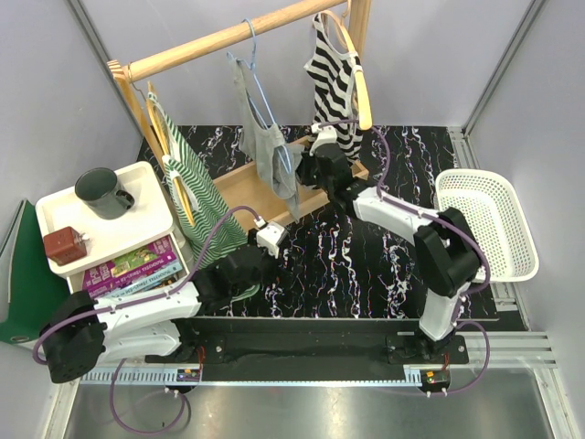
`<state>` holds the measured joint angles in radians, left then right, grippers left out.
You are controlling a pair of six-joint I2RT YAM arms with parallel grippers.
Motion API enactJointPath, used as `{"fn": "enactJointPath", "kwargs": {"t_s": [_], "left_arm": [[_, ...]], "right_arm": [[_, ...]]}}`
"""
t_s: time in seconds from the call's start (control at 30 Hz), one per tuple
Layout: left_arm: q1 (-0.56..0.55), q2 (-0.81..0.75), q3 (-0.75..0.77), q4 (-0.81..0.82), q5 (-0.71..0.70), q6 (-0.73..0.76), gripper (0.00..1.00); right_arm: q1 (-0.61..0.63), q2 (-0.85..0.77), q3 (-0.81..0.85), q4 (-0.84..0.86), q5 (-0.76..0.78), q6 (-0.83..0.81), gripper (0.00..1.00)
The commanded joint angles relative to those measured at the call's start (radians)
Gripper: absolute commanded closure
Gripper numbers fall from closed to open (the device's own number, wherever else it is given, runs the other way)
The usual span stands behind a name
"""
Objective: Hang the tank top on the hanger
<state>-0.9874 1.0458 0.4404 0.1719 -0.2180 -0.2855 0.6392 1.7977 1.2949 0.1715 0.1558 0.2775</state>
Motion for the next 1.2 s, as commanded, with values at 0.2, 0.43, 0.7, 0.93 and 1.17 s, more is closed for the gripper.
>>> {"fn": "enactJointPath", "kwargs": {"t_s": [0.2,0.43,0.7,0.93,1.17], "left_arm": [[-0.004,-0.052,-0.006,0.000,-0.061,0.008,0.01],[-0.004,-0.055,-0.008,-0.009,-0.069,0.002,0.01],[-0.004,-0.058,-0.006,-0.015,-0.070,0.003,0.01],[-0.004,-0.066,-0.008,-0.018,-0.077,0.005,0.01],[-0.004,-0.104,-0.023,-0.012,-0.106,-0.004,0.01]], "right_arm": [[-0.003,0.199,0.257,0.166,0.014,0.020,1.00],[-0.003,0.275,0.297,0.126,-0.007,0.028,0.95],[-0.003,0.203,0.156,0.138,-0.071,0.006,0.01],[-0.003,0.103,-0.014,0.157,-0.044,0.003,0.00],[-0.003,-0.023,-0.215,0.224,-0.064,0.014,0.00]]}}
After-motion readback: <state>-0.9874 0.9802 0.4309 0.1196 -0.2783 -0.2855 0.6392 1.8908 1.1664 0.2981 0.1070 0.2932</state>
